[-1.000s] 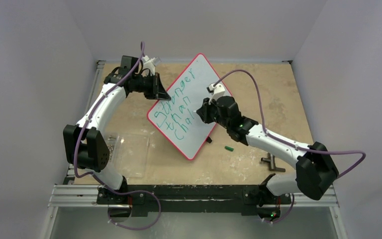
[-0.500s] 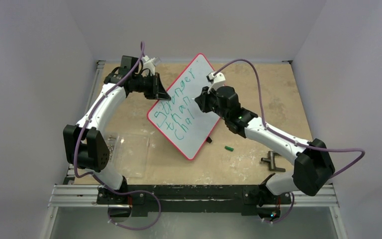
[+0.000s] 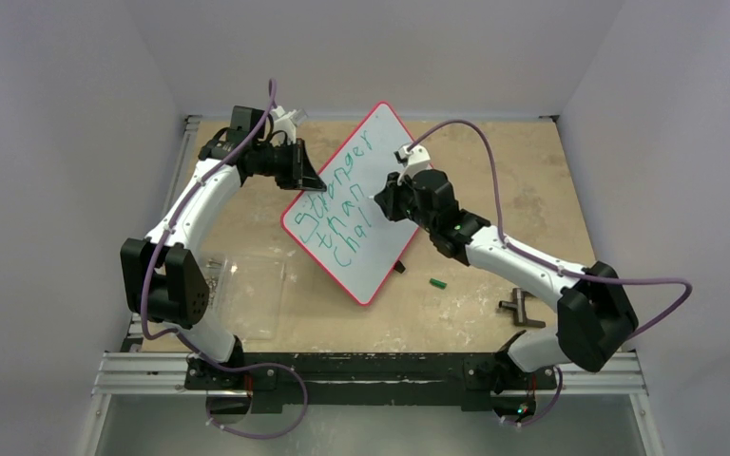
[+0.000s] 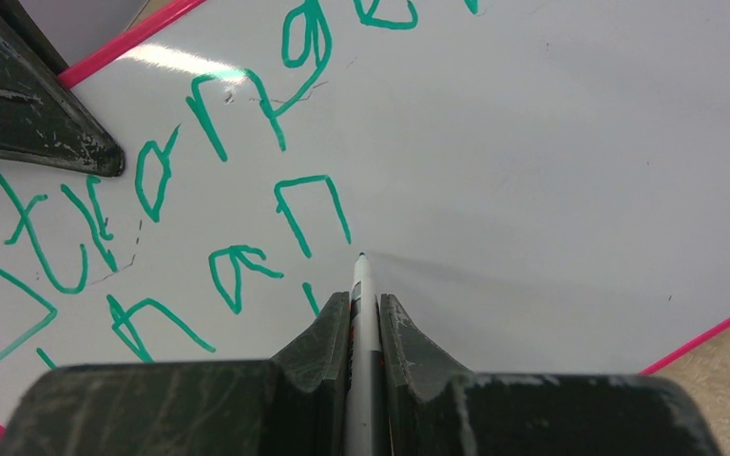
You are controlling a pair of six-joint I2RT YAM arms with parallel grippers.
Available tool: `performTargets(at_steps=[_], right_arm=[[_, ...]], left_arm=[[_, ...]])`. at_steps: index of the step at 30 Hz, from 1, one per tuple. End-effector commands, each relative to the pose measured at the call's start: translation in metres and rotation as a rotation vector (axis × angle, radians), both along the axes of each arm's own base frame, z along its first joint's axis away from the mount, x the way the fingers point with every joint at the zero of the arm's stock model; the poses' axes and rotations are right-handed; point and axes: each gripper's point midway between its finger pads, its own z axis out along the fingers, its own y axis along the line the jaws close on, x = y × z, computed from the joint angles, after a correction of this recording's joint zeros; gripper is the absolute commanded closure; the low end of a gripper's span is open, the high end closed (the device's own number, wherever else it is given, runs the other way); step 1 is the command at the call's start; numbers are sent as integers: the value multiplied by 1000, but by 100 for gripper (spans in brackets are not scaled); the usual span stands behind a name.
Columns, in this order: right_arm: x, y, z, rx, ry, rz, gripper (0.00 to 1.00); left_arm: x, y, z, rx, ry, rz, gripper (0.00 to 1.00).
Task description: Write a sentence on the whiteboard
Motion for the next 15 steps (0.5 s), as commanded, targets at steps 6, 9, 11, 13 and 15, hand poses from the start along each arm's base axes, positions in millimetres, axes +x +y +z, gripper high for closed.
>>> performTargets(at_steps=[6,9,11,13,15], right_arm=[[-5,3,-14,17,24,27,100],[-12,1,-22,18,44,35,100],[-17,-1,-29,11,62,42,100],[-23,-4,-36,8,81,52,100],[-31,-7,-45,3,100,58,100]], left_arm=[[15,18,13,75,-103,78,100],[15,18,12,76,-101,78,100],[16,19,11,78,-98,80,100],[17,18,10,77,-95,78,100],[17,18,10,78,-96,78,100]])
